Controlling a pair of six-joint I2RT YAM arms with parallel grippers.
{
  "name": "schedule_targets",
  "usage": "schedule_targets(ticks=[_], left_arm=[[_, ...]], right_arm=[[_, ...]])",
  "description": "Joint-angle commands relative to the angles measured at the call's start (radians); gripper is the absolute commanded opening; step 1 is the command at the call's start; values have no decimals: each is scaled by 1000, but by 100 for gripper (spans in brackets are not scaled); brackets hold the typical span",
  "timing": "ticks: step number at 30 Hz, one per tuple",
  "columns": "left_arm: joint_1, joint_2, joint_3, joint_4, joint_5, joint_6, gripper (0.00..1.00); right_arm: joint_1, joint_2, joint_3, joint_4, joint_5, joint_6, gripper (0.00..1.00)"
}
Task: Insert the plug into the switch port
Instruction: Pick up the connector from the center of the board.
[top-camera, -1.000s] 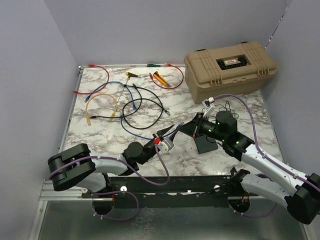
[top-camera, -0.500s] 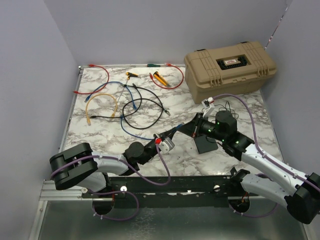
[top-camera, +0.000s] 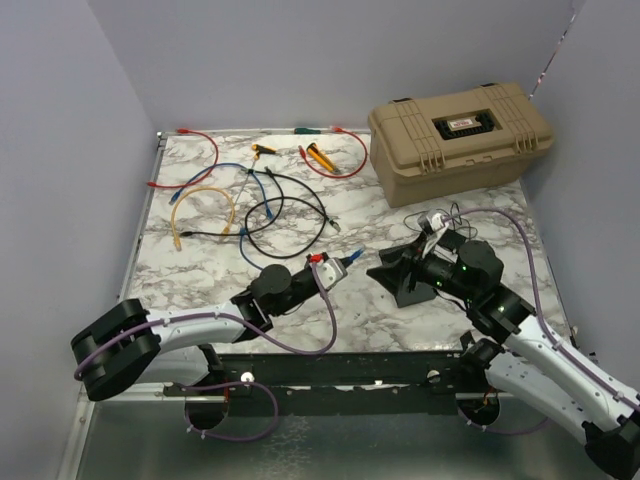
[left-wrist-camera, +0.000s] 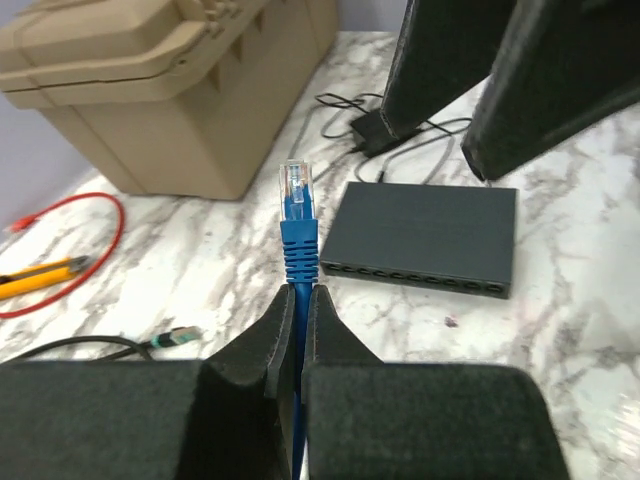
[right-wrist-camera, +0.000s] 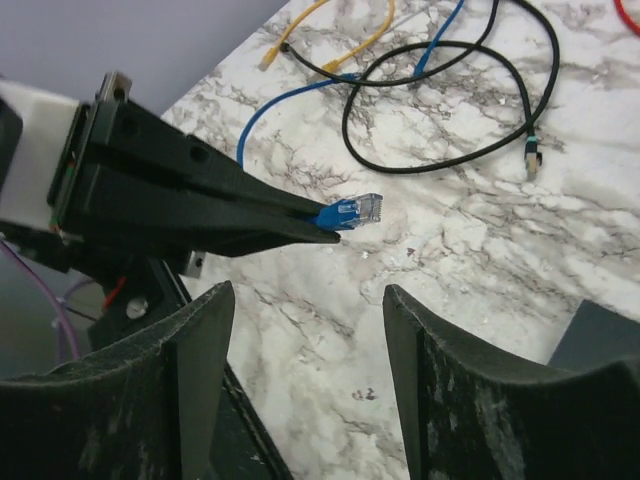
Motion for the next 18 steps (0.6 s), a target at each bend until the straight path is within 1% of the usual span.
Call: schedule_targets(ticks=[1, 3, 5, 8, 9, 10, 15, 18], left_arm=[[3, -55, 65, -239, 162, -76, 0], [3, -60, 82, -292, 203, -73, 0], [3, -57, 121, -362, 238, -57, 0], [3, -42, 172, -455, 286, -37, 0], [3, -42, 189, -489, 295, -31, 0], [3, -44, 203, -521, 302, -24, 0], [3, -49, 291, -701, 349, 31, 0], [2, -31, 343, -798, 384, 57, 0]], right_arm=[[4, -111, -101, 26, -68, -277, 67], [4, -154, -143, 70, -105, -372, 72], [4, -192, -195, 115, -161, -471, 74], [4, -223, -234, 171, -211, -515, 76], [4, -228, -234, 165, -229, -537, 80], [4, -228, -232, 155, -231, -548, 81], [4, -216, -224, 139, -236, -571, 81], [4, -220, -228, 152, -249, -583, 79]])
